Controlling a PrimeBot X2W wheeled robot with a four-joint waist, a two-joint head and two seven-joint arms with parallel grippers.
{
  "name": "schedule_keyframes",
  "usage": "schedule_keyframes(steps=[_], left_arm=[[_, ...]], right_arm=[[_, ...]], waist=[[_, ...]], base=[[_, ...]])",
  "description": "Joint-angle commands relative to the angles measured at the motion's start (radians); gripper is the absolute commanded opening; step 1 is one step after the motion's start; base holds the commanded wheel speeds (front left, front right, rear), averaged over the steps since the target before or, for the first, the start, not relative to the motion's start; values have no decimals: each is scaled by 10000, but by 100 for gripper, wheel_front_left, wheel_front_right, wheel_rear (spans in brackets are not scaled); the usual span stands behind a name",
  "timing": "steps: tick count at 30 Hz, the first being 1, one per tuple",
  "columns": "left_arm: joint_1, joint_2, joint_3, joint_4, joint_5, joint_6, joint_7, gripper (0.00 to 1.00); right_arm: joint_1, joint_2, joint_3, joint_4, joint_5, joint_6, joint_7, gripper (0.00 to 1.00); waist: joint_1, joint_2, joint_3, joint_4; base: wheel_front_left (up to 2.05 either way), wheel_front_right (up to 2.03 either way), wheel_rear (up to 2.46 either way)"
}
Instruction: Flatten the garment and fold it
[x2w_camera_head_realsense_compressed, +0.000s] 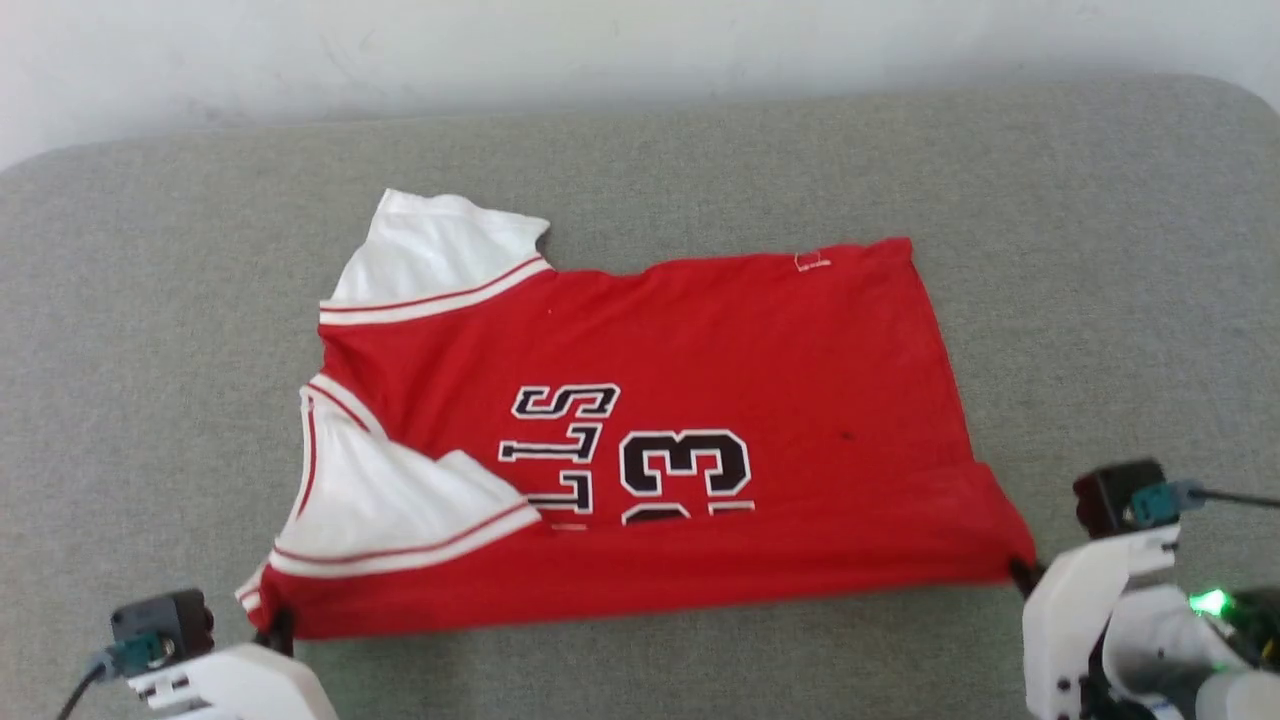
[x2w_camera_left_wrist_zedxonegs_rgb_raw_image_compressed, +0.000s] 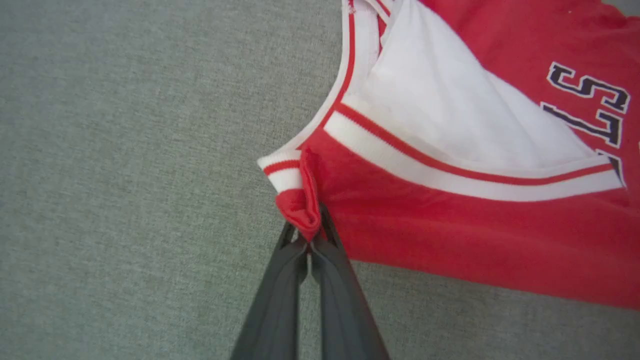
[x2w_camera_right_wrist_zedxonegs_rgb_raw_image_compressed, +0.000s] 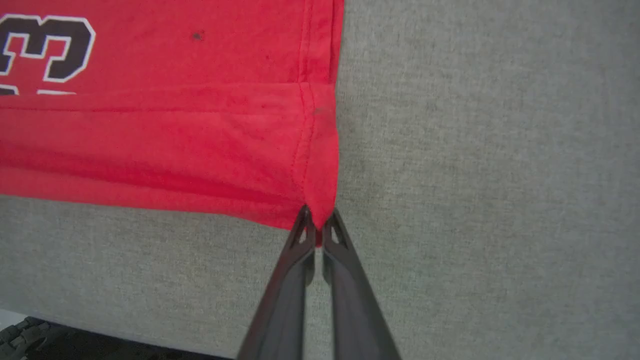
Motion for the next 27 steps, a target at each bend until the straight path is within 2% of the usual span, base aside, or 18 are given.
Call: schedule_keyframes(steps=[1,6,15,16,17,18,19,27], left_arm=[[169,79,33,47,-36,103,21,0],[116,-73,-240,366,-99,-191,-29,0],[-371,-443,-563,1336,-243,-774,-338,0],[-380,-511,-541,1416,-312,-806,-387,38],[-382,-546,-536,1486,-339,-828,-429,68],[-374,-589,-521,1520,-390,-866,-478,100],[-368,-616,-498,1517,-428,-903,-541,100],[-781,-255,-488,986,191,-1236,-1545,100]], right_arm=[[250,-64,-109,-15,57,-25,190,0],[594,112,-226,415,-2,-25,235,0],[498,511,-457,1708,320,-25,-773,0],[509,546,-521,1752,360,-25,-955,8],[545,578,-551,1787,428,-25,-1143,29],[611,606,-581,1801,514,-25,-1305,96],[685,631,-607,1777,615,-25,-1465,100],[904,725,-842,929,893,-25,-3906,100]], waist=[[2,0,22,26],[2,0,133,98],[2,0,192,75],[2,0,157,70],[2,0,98,65],[2,0,47,64],[2,0,17,66],[2,0,-97,103]], base=[[0,0,0],[0,0,0],[0,0,0],[0,0,0],[0,0,0],[0,0,0],[0,0,0],[0,0,0]])
